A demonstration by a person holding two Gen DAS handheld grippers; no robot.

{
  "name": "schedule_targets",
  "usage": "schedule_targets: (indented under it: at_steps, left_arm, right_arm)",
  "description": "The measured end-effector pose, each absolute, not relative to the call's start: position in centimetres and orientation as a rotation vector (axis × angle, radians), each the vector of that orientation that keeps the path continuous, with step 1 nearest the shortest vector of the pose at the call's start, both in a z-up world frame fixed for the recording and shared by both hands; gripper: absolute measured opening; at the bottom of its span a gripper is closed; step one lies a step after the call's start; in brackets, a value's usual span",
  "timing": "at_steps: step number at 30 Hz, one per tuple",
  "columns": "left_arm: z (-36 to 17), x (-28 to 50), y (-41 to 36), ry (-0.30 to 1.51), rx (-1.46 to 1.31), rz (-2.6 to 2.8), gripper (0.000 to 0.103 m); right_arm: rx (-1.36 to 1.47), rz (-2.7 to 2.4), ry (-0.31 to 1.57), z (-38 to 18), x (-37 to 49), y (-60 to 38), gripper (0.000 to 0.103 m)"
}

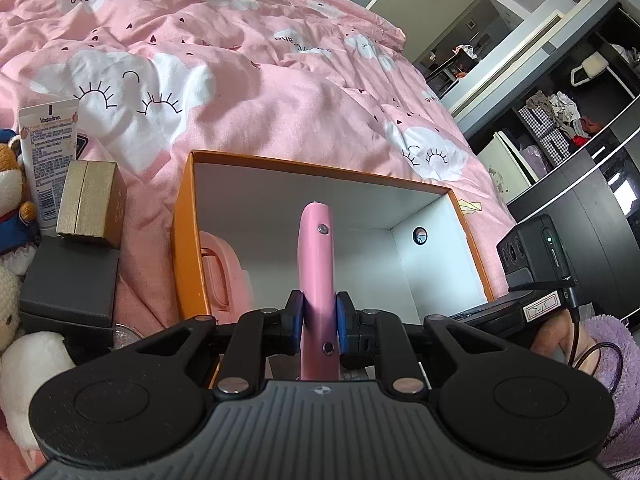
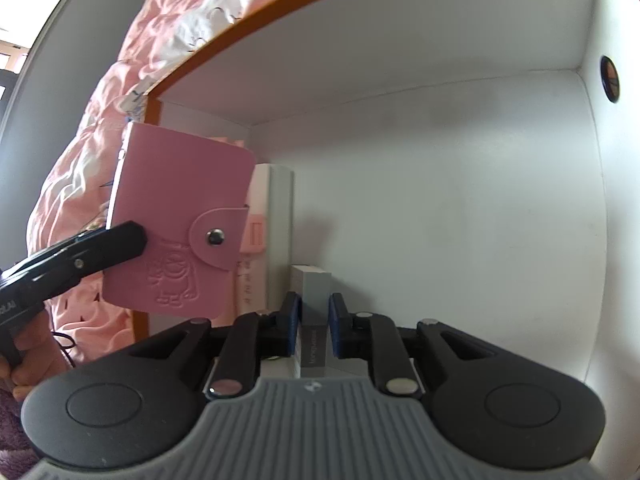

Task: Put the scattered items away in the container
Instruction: 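Carry the grey box into the orange box with the right gripper while the left gripper carries the pink wallet, then lower the pink wallet into the orange box and open the left gripper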

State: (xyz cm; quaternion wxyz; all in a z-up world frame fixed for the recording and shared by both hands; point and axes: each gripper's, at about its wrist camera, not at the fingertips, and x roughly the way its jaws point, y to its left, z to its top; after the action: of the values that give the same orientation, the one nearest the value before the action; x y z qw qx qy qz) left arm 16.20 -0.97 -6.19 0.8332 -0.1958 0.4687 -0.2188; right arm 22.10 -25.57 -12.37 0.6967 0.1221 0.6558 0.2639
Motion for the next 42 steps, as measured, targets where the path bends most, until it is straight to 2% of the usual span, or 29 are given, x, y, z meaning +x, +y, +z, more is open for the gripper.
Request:
schedule_targets:
  at_steps: [6,8,12,14,27,42]
  left_arm:
    - [-6.6,16.8,-1.5,1.013,-0.412,-0.468,0.019]
    - [-6.8,17.0,-1.6,1.020,-0.419,-0.467,0.019]
    - [-7.3,16.9,-1.7,1.043,-0.451,-0.470,0.019]
    - [-7.5,16.7,-1.9,1.050,-0.455,-0.474,0.019]
    - [-10.1,20.0,-4.8,1.033,-0.584,-0.393,0.019]
    - [-12.0,20.4,-6.8,1.096,-0.405,-0.308,0.024]
  right_arm:
    - [0.224,0.539,1.516,-14.4,22.5,-25.3,0.024]
    - [0.205,0.525,1.535,-14.8,22.6,-24.9,0.019]
    - [0.130,0.531,1.544,-15.0,22.3,-23.7,0.025]
    - [0.113,0.529,1.538,-14.7,22.3,-23.4,0.024]
    - [0.156,0.445,1.367,-10.8,23.7,-25.9,0.025]
    - [0.271,0.388,1.317,-12.2,26.2,-26.7,0.026]
